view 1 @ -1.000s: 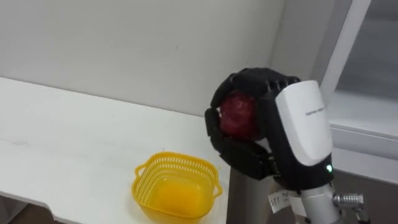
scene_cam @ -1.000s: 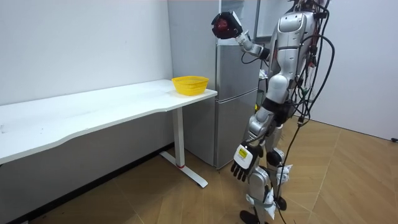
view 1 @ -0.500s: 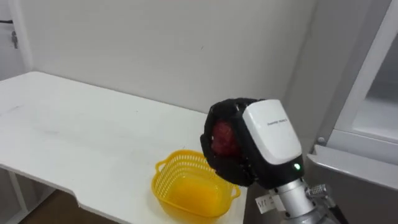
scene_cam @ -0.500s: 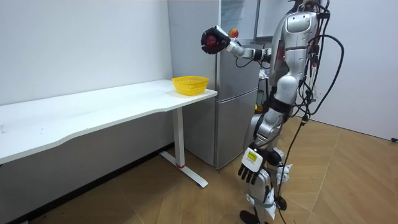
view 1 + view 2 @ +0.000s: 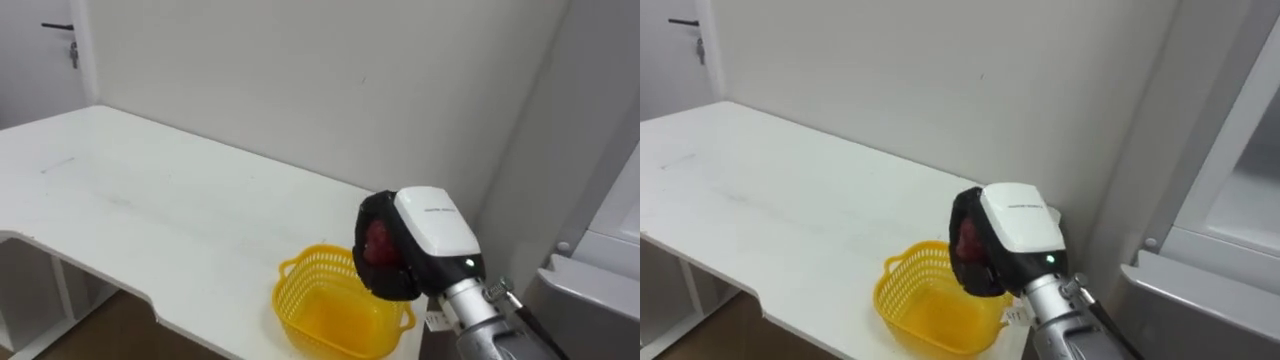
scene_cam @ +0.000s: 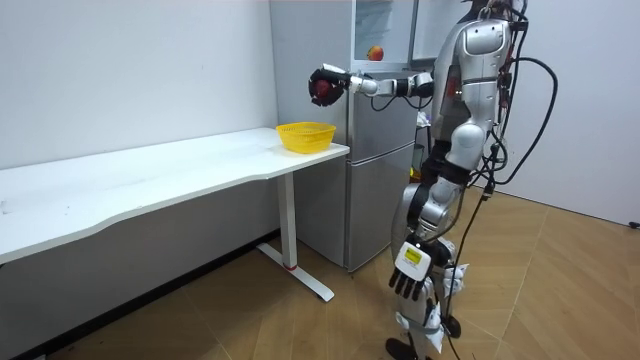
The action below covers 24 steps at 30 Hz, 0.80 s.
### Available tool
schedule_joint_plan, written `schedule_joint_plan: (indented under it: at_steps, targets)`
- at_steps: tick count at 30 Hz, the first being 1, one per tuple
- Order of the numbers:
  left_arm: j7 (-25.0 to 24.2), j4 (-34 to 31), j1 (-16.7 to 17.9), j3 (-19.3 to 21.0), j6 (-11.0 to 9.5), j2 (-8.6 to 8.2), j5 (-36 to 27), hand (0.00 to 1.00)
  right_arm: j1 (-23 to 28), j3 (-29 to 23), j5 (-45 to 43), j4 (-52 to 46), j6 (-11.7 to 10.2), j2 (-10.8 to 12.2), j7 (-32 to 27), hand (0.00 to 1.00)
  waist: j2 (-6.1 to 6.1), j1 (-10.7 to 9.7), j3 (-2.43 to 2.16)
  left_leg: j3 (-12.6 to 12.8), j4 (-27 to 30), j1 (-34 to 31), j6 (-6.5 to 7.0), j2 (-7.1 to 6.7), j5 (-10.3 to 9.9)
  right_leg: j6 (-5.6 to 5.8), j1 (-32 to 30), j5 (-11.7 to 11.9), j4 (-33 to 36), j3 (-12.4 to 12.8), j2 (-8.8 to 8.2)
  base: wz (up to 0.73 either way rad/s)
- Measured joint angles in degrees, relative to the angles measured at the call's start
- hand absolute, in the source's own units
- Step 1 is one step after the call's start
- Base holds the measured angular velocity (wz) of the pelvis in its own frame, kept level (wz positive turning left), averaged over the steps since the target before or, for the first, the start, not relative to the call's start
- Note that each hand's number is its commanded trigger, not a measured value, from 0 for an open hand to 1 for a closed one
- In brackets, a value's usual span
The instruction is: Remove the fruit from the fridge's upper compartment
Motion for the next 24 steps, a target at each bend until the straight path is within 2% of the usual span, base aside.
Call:
schedule_joint_plan:
  at_steps: [4, 16, 24]
  targets:
    - [-1.0, -0.1, 0.8, 0.0, 1.0, -0.07, 0.5, 0.0, 0.0, -0.1, 1.4, 0.8, 1.3, -0.5, 3.1, 1.0, 0.15, -0.1, 0.1, -0.2, 0.2, -0.4, 0.04, -0.14, 0.0, 0.14, -0.3, -0.1, 0.0, 0.0, -0.12, 0.0]
    - [-2.2, -1.1, 1.0, 0.2, 1.3, -0.07, 0.6, 0.0, -0.1, -0.1, 3.9, 2.8, 1.7, -0.3, 6.1, 1.0, 0.53, 0.5, 0.35, -0.8, 0.8, -1.0, 0.3, -0.76, 0.2, 0.38, -0.3, -0.2, 0.0, -0.2, -0.6, 0.03]
    - [-2.2, -3.0, 1.2, 1.7, 1.5, -0.41, 1.2, 0.0, -0.1, -0.1, 4.0, 3.0, 3.2, -0.3, 6.9, 1.0, 0.49, 0.9, 0.31, -0.6, 1.0, -1.9, 0.29, -0.71, 0.2, 0.38, -1.2, -0.2, 0.1, -0.5, -0.54, -0.01]
